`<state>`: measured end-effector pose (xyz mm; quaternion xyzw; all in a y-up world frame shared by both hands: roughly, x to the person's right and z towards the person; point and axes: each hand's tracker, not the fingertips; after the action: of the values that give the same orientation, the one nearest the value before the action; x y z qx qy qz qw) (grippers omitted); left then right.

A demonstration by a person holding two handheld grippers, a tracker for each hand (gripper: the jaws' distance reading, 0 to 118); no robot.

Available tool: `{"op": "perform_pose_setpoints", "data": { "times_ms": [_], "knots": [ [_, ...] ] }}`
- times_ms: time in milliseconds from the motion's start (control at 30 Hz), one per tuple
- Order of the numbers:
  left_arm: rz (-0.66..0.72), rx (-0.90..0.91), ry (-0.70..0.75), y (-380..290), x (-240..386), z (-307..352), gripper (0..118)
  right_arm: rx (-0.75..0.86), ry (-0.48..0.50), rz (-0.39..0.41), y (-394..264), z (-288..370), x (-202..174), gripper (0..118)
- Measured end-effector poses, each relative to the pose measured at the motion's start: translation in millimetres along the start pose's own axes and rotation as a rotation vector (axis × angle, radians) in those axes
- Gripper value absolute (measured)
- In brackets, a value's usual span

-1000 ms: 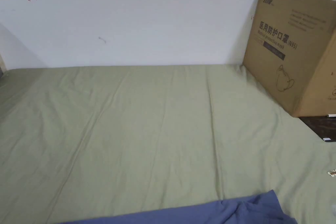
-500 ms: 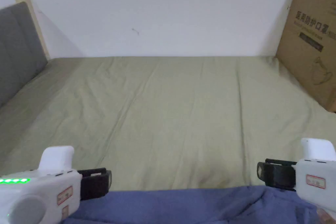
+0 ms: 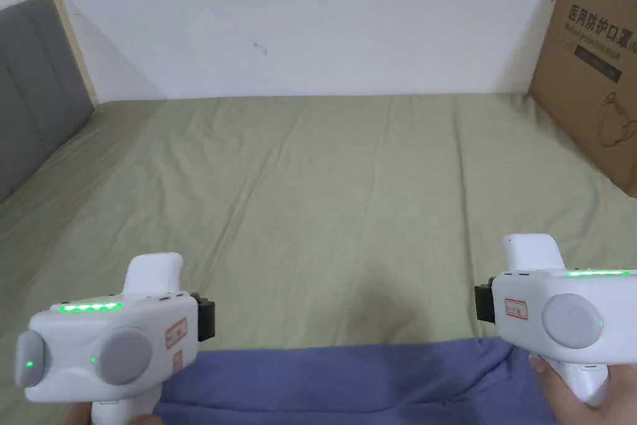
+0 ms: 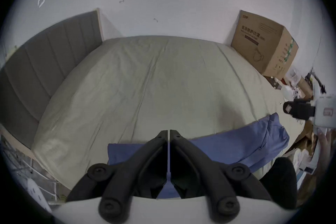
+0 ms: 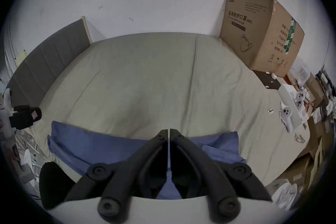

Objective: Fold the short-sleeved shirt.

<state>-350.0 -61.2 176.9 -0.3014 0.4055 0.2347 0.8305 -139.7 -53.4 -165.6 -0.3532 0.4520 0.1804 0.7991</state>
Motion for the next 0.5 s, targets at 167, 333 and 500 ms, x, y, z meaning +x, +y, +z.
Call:
{"op": "perform_pose_setpoints", "data": {
  "times_ms": [167,333,500],
  "knots": [
    [0.293,-0.118,-0.296,-4,-88,-17,14,-0.025,0.013,0.085,-4,0,-9,2],
    [0.428,-0.169,-0.382,-31,-168,-29,99,-0.055,0.016,0.088,-11,0,-5,2],
    [0.637,-0.245,-0.574,-69,-206,-64,118,-0.104,0.01,0.075,-15,1,-1,2]
  ]
}}
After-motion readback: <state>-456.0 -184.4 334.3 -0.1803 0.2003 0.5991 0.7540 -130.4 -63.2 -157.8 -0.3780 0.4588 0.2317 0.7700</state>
